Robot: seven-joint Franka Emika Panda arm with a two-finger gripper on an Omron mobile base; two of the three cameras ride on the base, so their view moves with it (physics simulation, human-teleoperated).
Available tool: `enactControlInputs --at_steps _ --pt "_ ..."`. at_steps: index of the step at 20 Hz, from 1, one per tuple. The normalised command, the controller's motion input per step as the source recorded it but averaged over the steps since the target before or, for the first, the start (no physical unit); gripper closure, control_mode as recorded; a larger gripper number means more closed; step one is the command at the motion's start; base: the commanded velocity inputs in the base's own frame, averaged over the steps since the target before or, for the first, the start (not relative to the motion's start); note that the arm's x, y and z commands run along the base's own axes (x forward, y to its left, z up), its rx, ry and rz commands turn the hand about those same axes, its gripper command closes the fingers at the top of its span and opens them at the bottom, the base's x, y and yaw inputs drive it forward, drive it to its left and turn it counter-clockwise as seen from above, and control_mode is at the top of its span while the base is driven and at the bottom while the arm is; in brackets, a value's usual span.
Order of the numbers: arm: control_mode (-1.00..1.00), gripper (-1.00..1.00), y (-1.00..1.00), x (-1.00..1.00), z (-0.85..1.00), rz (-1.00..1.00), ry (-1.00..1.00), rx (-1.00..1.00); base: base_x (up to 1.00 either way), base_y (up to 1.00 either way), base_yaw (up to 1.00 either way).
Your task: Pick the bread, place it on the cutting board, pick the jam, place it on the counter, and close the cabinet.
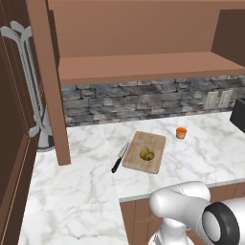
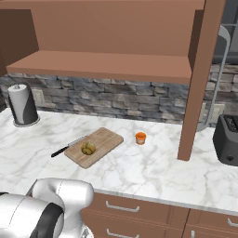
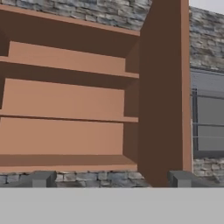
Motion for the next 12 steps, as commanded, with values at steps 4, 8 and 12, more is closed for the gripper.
enactControlInputs --at_steps 4,8,12 --pt "-1.00 -1.00 -0.13 0.06 0.00 0.00 -0.04 0.00 0.00 0.00 0.00" --pt "-1.00 -1.00 -0.14 0.00 0.00 0.00 -0.05 0.00 0.00 0.00 0.00" --pt "-1.00 -1.00 -0.12 0.02 0.00 0.00 -0.06 0.00 0.00 0.00 0.00"
